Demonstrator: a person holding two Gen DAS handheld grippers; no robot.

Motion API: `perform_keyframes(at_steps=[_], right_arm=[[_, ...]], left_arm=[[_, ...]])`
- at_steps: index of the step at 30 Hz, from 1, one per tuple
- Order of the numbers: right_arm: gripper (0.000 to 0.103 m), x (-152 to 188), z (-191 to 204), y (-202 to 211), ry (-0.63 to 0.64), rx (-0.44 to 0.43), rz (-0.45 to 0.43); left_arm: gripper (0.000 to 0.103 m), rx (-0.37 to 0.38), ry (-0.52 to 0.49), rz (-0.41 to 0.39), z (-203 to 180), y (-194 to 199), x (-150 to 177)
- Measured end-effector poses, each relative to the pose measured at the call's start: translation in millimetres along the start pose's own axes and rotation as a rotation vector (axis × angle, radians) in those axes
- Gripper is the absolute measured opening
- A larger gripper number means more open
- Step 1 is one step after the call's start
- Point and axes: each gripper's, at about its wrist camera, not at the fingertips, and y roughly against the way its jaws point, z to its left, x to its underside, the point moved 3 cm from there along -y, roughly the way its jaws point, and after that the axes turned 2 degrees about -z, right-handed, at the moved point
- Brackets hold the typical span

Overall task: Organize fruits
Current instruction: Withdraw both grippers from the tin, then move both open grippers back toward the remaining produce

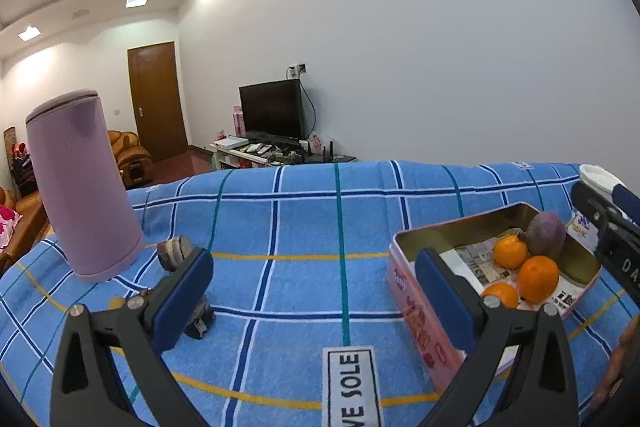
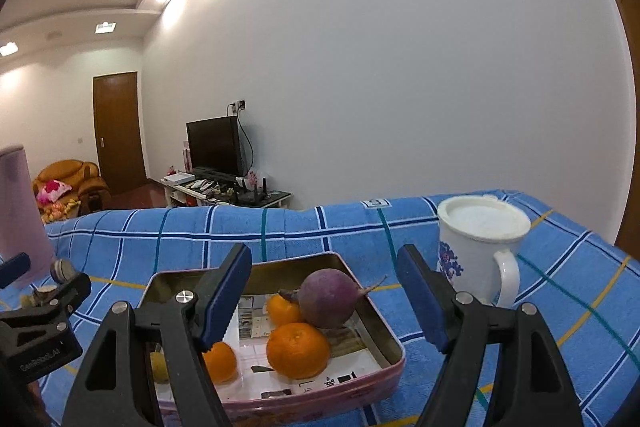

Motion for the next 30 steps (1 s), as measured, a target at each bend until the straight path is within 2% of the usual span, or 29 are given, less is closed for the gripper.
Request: perform_keyframes(at_steps=[10, 22, 30], right_arm=[[0.076, 7, 18, -4, -0.042, -0.021, 0.079], [0.076, 14, 74, -6, 0.001, -0.085, 0.132], [0.076, 17, 106, -9, -0.004, -0.124, 0.146]], left_arm=[[0.103, -0.015, 0.007, 0.032, 20, 0, 6], [0.103, -0.047, 0.011, 0.079, 48, -6, 11], [0.103, -0.087, -0.015, 0.083, 72, -9, 11]])
